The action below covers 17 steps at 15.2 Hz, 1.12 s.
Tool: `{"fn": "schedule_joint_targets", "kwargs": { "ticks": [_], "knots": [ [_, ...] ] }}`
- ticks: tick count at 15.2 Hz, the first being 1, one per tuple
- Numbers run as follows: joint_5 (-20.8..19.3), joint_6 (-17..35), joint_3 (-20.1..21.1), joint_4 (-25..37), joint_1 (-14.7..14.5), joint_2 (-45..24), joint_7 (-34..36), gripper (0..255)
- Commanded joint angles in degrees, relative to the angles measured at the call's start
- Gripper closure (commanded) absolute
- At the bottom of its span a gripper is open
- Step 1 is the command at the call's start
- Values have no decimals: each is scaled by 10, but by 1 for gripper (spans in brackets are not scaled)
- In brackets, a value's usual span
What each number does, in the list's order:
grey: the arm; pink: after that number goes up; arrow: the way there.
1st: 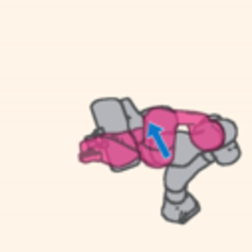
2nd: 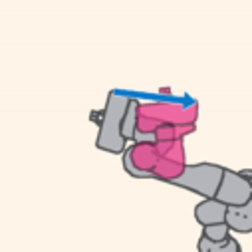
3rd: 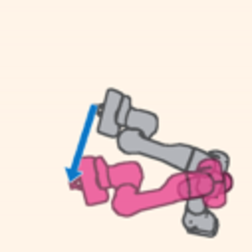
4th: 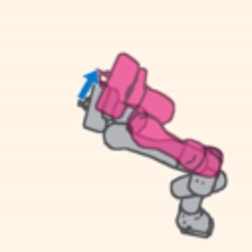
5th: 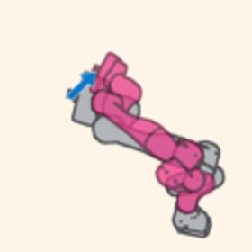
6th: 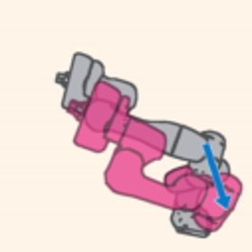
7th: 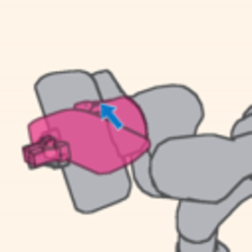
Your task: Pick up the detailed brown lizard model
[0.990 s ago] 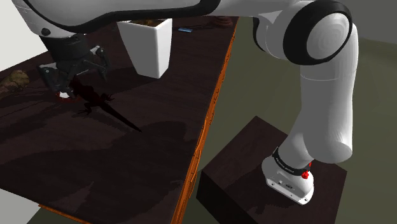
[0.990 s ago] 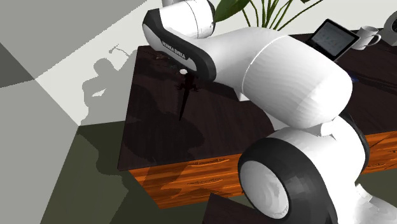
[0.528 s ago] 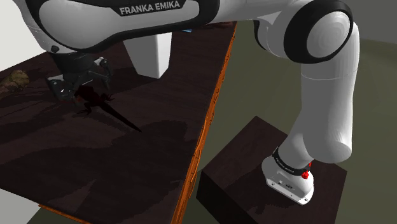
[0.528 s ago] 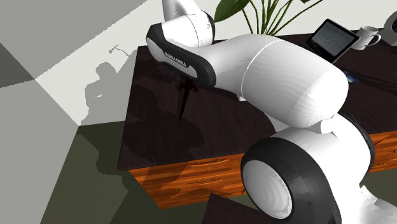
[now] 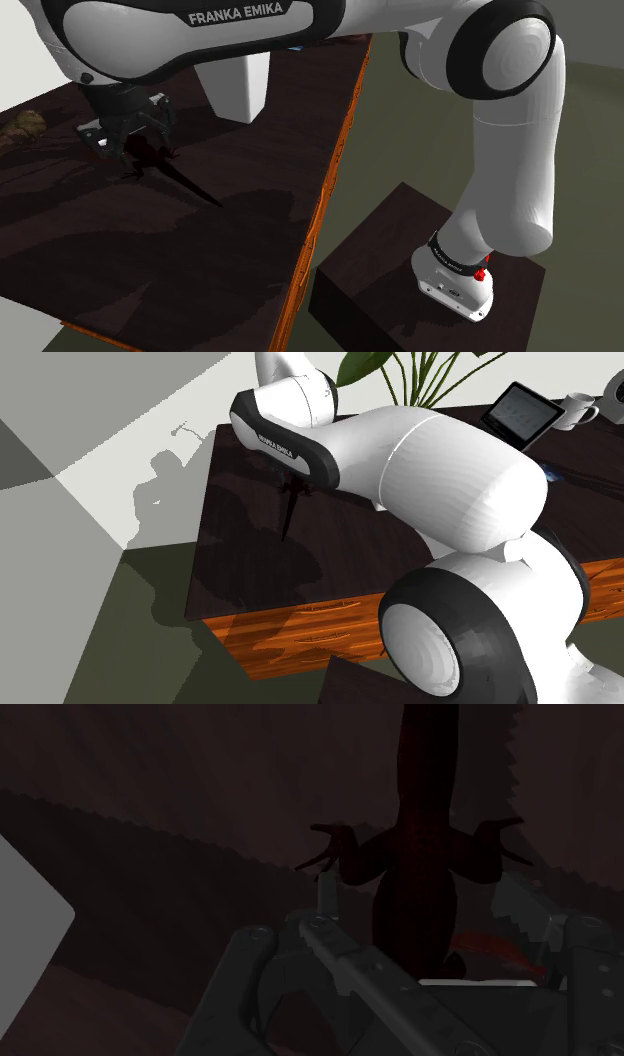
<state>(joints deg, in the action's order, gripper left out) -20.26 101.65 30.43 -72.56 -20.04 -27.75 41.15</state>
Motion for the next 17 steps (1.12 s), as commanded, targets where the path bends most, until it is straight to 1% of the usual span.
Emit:
{"fn": "schedule_joint_targets", "kwargs": {
  "ticks": [1,2,9,17],
  "knots": [
    [0,0,0,0,0,0,0,255],
    [0,1,0,-1,0,-1,0,255],
    [-3,-59,0,71,-15,-11,-9,255],
    [-15,-141,-5,187,-46,-42,-21,255]
  ]
}}
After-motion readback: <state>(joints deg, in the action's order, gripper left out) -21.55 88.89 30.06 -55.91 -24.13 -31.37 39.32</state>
